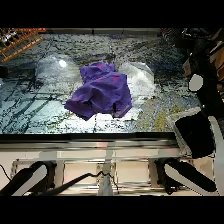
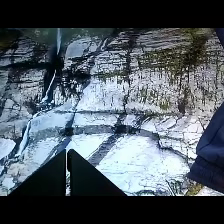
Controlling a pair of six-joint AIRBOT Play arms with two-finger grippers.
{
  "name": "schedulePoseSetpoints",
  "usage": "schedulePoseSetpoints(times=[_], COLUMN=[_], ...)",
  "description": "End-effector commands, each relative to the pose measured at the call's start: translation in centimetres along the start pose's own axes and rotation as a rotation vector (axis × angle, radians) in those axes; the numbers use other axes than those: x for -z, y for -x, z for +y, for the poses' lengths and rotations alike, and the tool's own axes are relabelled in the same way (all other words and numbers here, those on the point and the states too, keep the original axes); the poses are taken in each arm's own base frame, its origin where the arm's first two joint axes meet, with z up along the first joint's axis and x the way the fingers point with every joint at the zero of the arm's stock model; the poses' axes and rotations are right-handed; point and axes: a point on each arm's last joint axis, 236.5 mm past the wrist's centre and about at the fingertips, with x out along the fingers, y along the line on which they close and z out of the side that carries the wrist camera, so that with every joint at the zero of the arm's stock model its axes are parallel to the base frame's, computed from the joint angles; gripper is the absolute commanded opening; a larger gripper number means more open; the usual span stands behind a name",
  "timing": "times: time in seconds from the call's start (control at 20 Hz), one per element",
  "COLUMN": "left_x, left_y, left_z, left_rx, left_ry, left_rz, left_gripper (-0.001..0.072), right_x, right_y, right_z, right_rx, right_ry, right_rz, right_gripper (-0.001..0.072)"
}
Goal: Fold the clothes and pants, and hang the long-sleeved shirts on hangers.
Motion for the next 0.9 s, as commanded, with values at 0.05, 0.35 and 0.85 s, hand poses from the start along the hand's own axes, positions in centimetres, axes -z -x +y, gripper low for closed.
schedulePoseSetpoints(times=[0.05, 0.35, 0.85], left_x=[0.0, 0.0, -1.4], left_y=[0.0, -0.2, -4.9], left_z=[0.0, -0.1, -10.0], left_rx=[0.0, 0.003, 0.455], left_ry=[-0.001, -0.001, 0.314], left_rz=[0.0, 0.004, 0.063], left_gripper=[0.0022, 0.0022, 0.0057], right_x=[0.0, 0.0, -0.6], right_y=[0.0, 0.0, 0.0], right_z=[0.1, 0.1, -0.2], right_rx=[-0.001, -0.001, 0.01], right_ry=[0.0, 0.0, -0.153], right_rz=[0.001, 0.001, -0.025], right_gripper=[0.012, 0.012, 0.0119])
